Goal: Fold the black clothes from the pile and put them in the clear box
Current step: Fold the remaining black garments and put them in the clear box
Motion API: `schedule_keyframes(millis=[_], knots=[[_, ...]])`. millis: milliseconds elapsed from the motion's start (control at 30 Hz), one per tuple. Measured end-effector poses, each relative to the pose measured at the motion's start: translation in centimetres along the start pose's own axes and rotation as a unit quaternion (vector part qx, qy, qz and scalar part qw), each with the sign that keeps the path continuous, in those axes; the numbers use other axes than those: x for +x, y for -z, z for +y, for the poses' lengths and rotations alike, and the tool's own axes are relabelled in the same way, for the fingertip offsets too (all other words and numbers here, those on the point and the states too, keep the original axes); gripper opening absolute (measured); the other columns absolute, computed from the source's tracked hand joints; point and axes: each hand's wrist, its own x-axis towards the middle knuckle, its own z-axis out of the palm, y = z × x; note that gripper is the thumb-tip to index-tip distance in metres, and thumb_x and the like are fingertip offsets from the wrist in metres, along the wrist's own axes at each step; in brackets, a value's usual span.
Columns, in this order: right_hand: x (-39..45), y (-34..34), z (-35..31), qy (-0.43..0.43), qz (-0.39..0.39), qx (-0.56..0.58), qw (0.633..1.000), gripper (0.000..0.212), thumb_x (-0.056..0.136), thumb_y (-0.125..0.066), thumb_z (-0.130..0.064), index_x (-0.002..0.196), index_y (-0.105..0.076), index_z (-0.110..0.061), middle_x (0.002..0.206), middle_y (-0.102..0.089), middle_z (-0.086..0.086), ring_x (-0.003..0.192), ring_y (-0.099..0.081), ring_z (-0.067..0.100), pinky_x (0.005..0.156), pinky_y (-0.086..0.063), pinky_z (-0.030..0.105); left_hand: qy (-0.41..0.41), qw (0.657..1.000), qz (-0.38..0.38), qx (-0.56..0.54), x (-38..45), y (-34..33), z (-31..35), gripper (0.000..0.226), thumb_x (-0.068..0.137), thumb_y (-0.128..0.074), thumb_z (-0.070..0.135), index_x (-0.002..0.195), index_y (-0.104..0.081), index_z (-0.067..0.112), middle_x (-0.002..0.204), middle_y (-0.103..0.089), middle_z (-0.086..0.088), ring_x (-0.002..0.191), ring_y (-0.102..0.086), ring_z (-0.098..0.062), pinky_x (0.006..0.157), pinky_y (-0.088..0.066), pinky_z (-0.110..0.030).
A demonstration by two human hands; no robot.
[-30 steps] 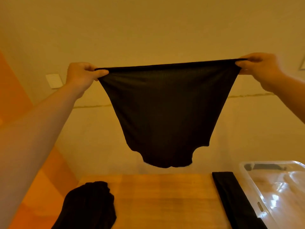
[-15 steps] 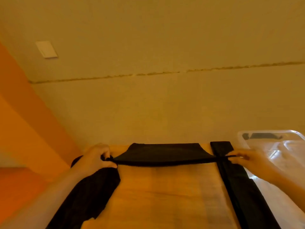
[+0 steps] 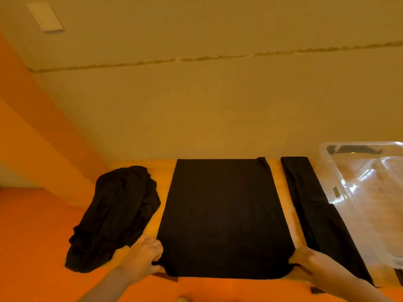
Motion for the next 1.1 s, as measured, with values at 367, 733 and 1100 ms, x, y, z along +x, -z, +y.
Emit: schedule_keyframes(millis=[367,733,1100], knots=[[3.1,1.3,-2.4,0.024,0.003,-0.020,1.000,0.095,0.070,0.005,-0.086,0.111,-0.064,-0.035,0.102,-0.063,-0.018,0.093,-0.057,-0.004,0.088,-0.046,0.016,0.089,0.984,0.045,-0.149,0.0,0.5,1.5,0.060,0.079,-0.017,0.084,0.065,-0.046,0.033,0.069,-0.050,0.011,0.070,-0.051,-0.006,0.070,-0.037,-0.012],[10.6,-1.5,-3.0,-0.132,0.071,-0.095,0.984,0.072,0.084,0.010,-0.068,0.144,0.017,-0.029,0.151,0.027,-0.006,0.144,0.020,0.018,0.112,0.012,0.032,0.195,0.978,0.044,-0.063,9.2,1.7,0.8,0.062,0.101,-0.025,0.049,0.153,-0.005,0.022,0.160,0.005,0.006,0.148,0.005,-0.014,0.118,-0.011,-0.036],[8.6,-3.0,-2.3,-0.178,0.043,-0.112,0.977,0.078,0.091,0.003,-0.067,0.152,-0.008,-0.020,0.161,0.001,-0.001,0.144,0.019,0.008,0.117,0.012,0.023,0.200,0.979,0.013,-0.034,6.0,-2.3,-0.6,0.066,0.099,-0.009,0.057,0.144,-0.041,0.020,0.155,-0.029,0.001,0.142,-0.023,-0.015,0.103,-0.025,-0.047]])
